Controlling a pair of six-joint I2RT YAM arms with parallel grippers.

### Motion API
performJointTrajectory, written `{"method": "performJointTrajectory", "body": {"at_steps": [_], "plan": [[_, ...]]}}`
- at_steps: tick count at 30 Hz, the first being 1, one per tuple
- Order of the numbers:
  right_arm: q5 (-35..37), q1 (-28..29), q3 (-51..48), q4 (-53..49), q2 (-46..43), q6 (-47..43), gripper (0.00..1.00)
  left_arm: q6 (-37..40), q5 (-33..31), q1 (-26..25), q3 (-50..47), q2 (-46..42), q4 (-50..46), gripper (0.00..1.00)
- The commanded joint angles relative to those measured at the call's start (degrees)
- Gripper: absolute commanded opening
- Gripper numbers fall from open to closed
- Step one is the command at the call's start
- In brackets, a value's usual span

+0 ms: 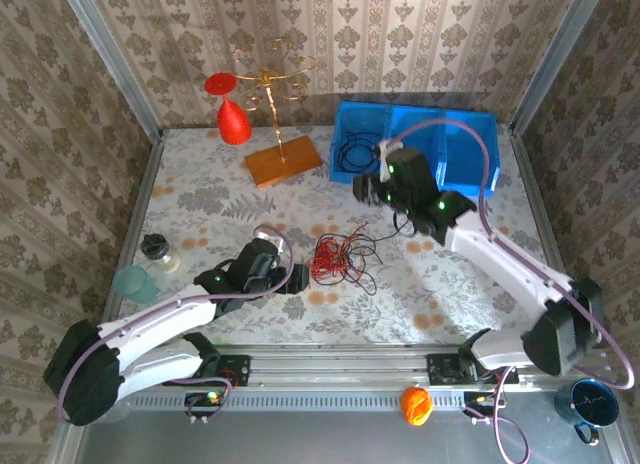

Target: Untangle the cables

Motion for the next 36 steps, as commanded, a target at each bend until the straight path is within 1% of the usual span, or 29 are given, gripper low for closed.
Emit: {"method": "performJointTrajectory", "body": {"at_steps": [1, 3, 6, 7, 9, 11, 13, 16, 19, 20, 22, 24, 25, 30, 34, 36], "plan": [[-7.7, 1.4, -10.4, -1.2, -4.6, 2.4, 0.44, 1.2, 3.2, 0.7, 3.0, 2.4, 1.3, 0.87], [-9.5, 2.8, -16.3, 0.1, -7.7, 4.3, 0.42, 2.0, 5.2, 1.2, 3.9, 4.8, 2.7, 0.79], [-8.2, 3.4, -21.5, 1.7, -10.1, 5.2, 0.41, 2.7, 7.8, 2.0, 5.5, 9.1, 4.4, 0.64], [-7.8, 3.3, -22.3, 2.2, -10.0, 5.4, 0.41, 2.8, 8.4, 2.1, 6.0, 10.6, 4.8, 0.60], [-8.2, 3.3, -23.5, 3.9, -8.2, 4.8, 0.40, 3.3, 9.5, 2.3, 7.3, 13.6, 5.7, 0.59], [-8.0, 3.2, -23.3, 4.2, -5.5, 4.5, 0.39, 3.7, 9.4, 2.5, 8.3, 16.2, 5.7, 0.64], [-8.1, 3.0, -22.9, 5.4, -2.7, 4.4, 0.38, 4.0, 9.3, 2.6, 8.9, 17.9, 5.6, 0.66], [-9.4, 2.6, -22.7, 9.3, 0.9, 4.4, 0.38, 4.2, 9.4, 3.0, 8.6, 19.7, 6.9, 0.66], [-8.0, 2.2, -20.9, 10.1, 5.5, 5.2, 0.38, 4.6, 9.7, 3.6, 8.9, 21.5, 7.1, 0.62], [-8.2, 2.0, -20.4, 10.7, 7.1, 5.4, 0.37, 4.7, 9.9, 3.8, 9.2, 22.0, 6.8, 0.58], [-9.6, 1.8, -20.3, 12.6, 9.3, 5.5, 0.35, 4.6, 10.2, 3.7, 9.3, 22.2, 6.5, 0.55], [-9.9, 1.8, -19.5, 12.6, 11.2, 5.4, 0.30, 4.5, 10.1, 3.8, 8.8, 21.8, 6.9, 0.53], [-9.9, 1.8, -19.3, 12.4, 11.8, 5.4, 0.28, 4.5, 9.8, 3.7, 8.6, 21.5, 6.9, 0.53], [-9.7, 1.8, -20.3, 13.4, 12.0, 5.4, 0.21, 4.7, 9.7, 3.8, 8.1, 21.5, 6.6, 0.42], [-10.5, 1.8, -20.9, 14.3, 12.6, 5.4, 0.14, 4.6, 9.9, 3.8, 7.9, 21.0, 6.2, 0.37], [-10.4, 1.8, -21.0, 14.7, 12.6, 5.5, 0.13, 4.6, 9.9, 3.8, 7.9, 20.4, 5.9, 0.36]]}}
